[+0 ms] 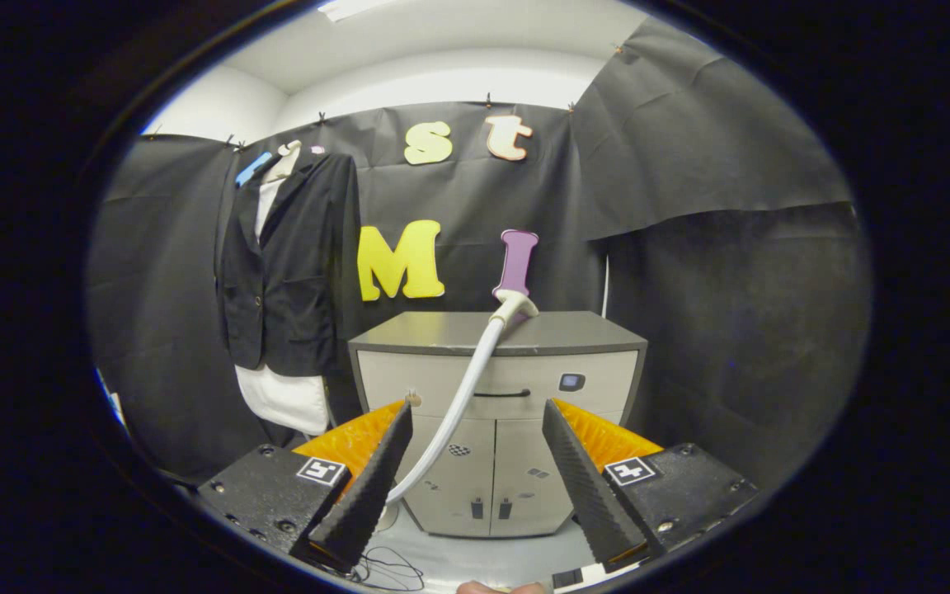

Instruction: Iron the clothes twice with a garment steamer, once on the left side and once on the right side.

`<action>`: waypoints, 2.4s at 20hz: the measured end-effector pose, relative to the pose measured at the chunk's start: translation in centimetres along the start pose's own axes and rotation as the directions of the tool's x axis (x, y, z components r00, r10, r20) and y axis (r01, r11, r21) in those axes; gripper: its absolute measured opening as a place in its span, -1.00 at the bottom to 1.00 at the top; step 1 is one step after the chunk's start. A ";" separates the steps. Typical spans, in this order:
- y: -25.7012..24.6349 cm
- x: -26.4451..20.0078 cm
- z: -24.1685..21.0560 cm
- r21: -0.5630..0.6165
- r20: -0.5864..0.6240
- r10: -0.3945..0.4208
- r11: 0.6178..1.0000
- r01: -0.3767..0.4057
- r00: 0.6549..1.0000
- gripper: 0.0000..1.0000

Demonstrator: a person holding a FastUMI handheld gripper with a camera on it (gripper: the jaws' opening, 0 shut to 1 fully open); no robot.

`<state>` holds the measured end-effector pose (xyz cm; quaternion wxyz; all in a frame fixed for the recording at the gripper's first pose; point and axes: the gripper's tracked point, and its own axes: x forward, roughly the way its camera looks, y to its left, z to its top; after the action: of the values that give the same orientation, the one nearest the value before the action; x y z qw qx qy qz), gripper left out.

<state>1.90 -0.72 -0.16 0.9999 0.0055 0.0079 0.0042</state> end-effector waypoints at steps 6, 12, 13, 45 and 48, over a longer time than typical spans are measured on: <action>0.8 0.8 0.2 0.022 -0.007 -0.025 0.999 0.025 1.000 0.98; 1.9 1.6 1.5 0.018 0.014 -0.089 0.996 0.088 0.996 0.98; 2.2 1.7 1.8 0.022 0.019 -0.102 0.995 0.102 0.995 0.98; -2.4 27.3 17.2 0.093 0.057 -0.073 0.993 0.068 0.996 0.98; -2.6 30.7 16.8 0.119 0.000 -0.018 0.993 0.018 1.000 0.98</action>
<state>32.85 -3.20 16.13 0.9978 0.0651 0.0079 -0.0054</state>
